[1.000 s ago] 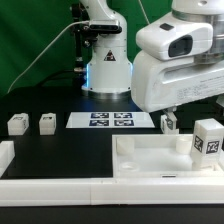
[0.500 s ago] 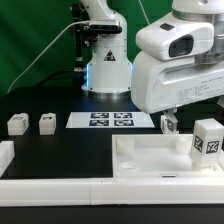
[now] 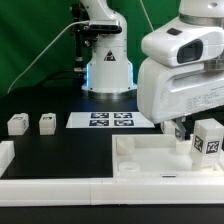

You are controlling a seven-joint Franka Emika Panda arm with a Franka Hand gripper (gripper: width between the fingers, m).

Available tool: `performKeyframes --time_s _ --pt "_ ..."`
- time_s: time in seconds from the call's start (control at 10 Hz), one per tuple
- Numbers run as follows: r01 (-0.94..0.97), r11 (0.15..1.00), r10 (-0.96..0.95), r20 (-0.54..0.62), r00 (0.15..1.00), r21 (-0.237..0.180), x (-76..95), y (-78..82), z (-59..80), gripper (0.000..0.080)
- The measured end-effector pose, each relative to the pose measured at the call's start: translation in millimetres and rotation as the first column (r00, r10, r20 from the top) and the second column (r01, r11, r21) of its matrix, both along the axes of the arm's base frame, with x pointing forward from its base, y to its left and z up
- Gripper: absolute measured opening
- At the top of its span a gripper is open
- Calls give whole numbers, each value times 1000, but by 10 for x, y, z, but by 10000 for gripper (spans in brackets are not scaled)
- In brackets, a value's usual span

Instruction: Assemble one leg

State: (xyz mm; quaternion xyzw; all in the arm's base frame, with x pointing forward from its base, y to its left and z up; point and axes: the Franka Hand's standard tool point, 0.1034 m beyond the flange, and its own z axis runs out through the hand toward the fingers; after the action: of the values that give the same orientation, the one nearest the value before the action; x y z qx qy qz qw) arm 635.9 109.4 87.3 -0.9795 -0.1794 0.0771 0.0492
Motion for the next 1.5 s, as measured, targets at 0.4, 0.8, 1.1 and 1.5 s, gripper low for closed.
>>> performKeyframes --time_s 0.4,0.8,1.1,1.5 --pt "-5 1000 5 2 1000 0 -25 27 -38 426" --pt "27 1000 -27 10 1000 -3 -32 30 -58 292" --pt "152 988 -152 2 988 -22 -33 37 -60 292" --pt "468 881 -470 -11 883 -73 -38 62 -62 293"
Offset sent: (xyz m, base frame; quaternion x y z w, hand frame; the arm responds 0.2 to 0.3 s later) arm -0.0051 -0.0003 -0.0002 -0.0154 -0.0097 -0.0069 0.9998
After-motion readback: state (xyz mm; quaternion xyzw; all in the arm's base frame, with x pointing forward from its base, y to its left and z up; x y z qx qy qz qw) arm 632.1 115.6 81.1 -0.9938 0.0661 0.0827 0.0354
